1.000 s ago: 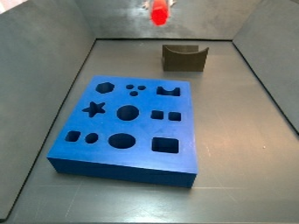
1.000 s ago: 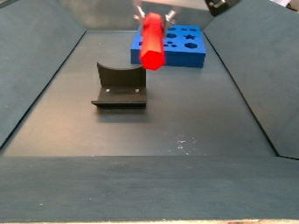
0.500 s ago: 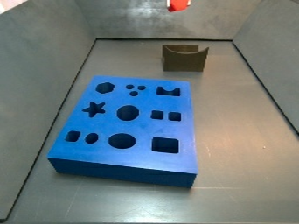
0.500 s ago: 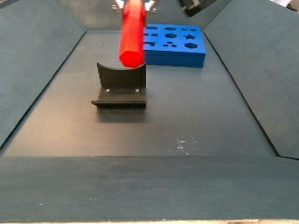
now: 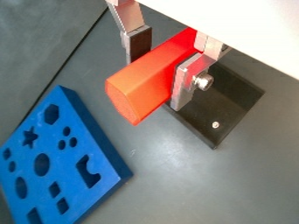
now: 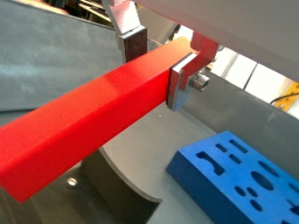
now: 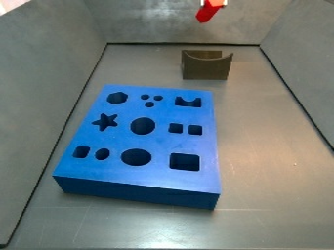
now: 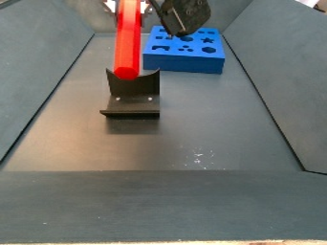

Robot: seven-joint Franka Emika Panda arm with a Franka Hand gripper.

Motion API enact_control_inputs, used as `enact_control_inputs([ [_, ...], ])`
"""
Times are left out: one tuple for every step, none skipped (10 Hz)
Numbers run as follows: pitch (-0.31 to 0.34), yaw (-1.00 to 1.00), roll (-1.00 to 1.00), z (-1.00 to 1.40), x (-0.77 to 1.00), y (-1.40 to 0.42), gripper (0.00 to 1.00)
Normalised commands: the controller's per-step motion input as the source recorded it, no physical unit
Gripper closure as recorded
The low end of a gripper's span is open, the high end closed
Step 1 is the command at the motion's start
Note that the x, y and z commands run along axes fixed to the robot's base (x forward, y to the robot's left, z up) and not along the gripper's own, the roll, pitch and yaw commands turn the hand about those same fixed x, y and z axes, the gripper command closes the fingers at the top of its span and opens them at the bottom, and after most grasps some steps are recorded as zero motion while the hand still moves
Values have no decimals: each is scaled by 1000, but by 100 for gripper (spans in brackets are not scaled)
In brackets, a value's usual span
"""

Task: Pick up the hexagon object. Move up. Place the hexagon object on the fixture. Regrasp the hexagon object. Move to above the board. Insert the hexagon object.
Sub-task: Place the hexagon object on the fixture.

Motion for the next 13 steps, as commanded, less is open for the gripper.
enact_control_inputs([
  [210, -45, -1000, -1000, 111, 131, 100],
  [237, -108, -952, -1000, 130, 135, 100],
  [229, -140, -796, -1000, 141, 134, 100],
  [189, -174, -629, -1000, 149, 137, 100],
  [127, -207, -396, -1000, 157, 141, 100],
  [78, -215, -226, -1000, 164, 152, 100],
  [61, -208, -169, -1000, 155, 173, 100],
  [33, -207, -138, -1000, 163, 220, 100],
  [26, -209, -140, -1000, 174, 226, 100],
  [25, -189, -132, -1000, 162, 237, 100],
  [27, -171, -127, -1000, 144, 239, 100],
  [19, -148, -107, -1000, 120, 248, 100],
  [16, -140, -99, -1000, 110, 254, 100],
])
